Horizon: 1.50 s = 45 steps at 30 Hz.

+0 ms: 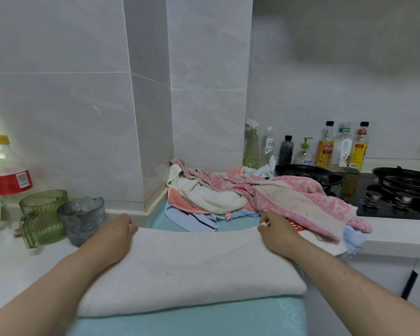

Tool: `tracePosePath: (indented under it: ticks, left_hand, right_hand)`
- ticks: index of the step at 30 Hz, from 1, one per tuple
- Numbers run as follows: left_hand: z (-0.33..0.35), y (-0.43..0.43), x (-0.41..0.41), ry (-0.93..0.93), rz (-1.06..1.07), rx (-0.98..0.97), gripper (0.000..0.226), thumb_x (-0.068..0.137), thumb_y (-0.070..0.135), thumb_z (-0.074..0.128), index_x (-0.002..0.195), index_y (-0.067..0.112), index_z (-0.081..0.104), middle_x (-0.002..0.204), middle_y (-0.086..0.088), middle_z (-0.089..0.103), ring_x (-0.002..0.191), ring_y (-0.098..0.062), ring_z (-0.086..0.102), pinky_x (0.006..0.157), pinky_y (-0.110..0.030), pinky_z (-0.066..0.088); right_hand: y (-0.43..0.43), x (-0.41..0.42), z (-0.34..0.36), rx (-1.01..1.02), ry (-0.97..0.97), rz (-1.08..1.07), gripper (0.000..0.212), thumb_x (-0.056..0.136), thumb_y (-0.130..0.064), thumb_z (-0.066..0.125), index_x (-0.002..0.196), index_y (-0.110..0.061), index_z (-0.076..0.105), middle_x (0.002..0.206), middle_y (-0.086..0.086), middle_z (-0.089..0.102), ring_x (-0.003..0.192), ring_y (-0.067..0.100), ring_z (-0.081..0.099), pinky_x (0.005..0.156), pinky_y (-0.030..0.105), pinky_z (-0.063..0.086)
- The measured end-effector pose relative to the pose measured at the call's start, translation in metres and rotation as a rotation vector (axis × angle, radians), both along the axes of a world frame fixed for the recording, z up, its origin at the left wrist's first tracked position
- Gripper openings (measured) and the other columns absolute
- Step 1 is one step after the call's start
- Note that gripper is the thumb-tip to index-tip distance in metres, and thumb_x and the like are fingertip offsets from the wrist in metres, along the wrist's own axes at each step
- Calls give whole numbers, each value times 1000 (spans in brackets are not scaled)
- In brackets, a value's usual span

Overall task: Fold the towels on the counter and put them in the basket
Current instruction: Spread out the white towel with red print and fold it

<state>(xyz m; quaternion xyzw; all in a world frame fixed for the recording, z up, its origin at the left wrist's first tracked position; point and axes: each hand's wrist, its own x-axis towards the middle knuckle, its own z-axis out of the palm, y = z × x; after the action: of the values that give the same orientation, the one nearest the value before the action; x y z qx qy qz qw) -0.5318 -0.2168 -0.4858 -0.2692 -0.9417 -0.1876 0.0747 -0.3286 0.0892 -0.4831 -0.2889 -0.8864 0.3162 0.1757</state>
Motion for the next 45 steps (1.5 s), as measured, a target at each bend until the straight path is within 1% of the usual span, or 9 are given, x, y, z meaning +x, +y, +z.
tracePosePath:
  ticks: [7, 10, 13, 16, 19, 25, 31, 37, 45]
  left_hand:
    - [15, 2, 20, 113, -19, -164, 41, 97, 42, 41, 131, 19, 46, 132, -3, 50, 118, -23, 51, 92, -35, 43]
    - [25, 16, 62, -46, -190, -56, 51, 97, 47, 42, 144, 27, 36, 151, 9, 35, 136, -15, 38, 110, -30, 30]
    - [11, 35, 101, -189, -329, -183, 69, 93, 61, 38, 152, 32, 17, 161, 11, 9, 148, -10, 11, 119, -29, 10]
    - [-4, 41, 112, -183, -354, -362, 114, 59, 95, 12, 154, 31, 4, 162, 7, -5, 149, -11, -5, 121, -34, -1]
    - [-6, 36, 113, -161, -366, -390, 136, 37, 99, 1, 154, 29, -2, 161, 5, -11, 148, -12, -11, 121, -37, -4]
    - [-5, 36, 118, -182, -339, -410, 136, 40, 100, 9, 154, 28, -7, 161, 1, -14, 148, -15, -13, 121, -41, -4]
    - [5, 50, 124, -150, -375, -314, 92, 81, 79, 33, 154, 31, 6, 161, 9, -7, 148, -9, -9, 121, -36, -3]
    - [2, 79, 143, -156, -455, -411, 130, 48, 99, 22, 154, 28, -2, 160, 13, -9, 147, -8, -12, 121, -40, -4]
    - [10, 113, 161, -248, -457, -397, 114, 71, 86, 32, 154, 19, -7, 161, 1, -14, 148, -13, -14, 121, -43, -6]
  right_hand:
    - [-2, 23, 2, -209, 60, -102, 19, 90, -27, 55, 101, -13, 49, 93, 4, 58, 75, 17, 52, 57, 28, 35]
    - [-9, 54, -2, -439, 88, -118, 19, 81, -26, 63, 83, -16, 47, 81, 6, 52, 70, 20, 46, 62, 30, 34]
    - [-21, 80, -8, -676, 63, -101, 22, 83, -24, 69, 90, -16, 50, 90, 10, 56, 76, 23, 51, 63, 32, 44]
    - [-30, 84, -10, -788, 72, -63, 37, 84, -19, 71, 114, -21, 48, 109, 12, 58, 78, 23, 56, 51, 26, 49]
    - [-37, 85, -2, -779, 95, -16, 54, 85, -1, 62, 126, -31, 46, 109, 14, 58, 73, 24, 57, 43, 23, 43]
    - [-32, 93, 6, -877, 139, 79, 58, 82, 9, 45, 118, -33, 63, 105, 13, 65, 66, 21, 50, 49, 24, 30]
    - [-30, 85, -4, -893, 175, 103, 57, 81, 5, 66, 133, -15, 54, 127, 7, 59, 104, 27, 66, 80, 34, 57]
    - [-22, 85, -11, -984, 285, 89, 64, 78, 17, 52, 133, -15, 54, 127, 13, 59, 106, 35, 62, 79, 36, 54]
    - [-2, 100, 16, -904, 312, 68, 69, 67, 10, 58, 130, -17, 55, 122, 11, 59, 103, 34, 60, 79, 38, 52]
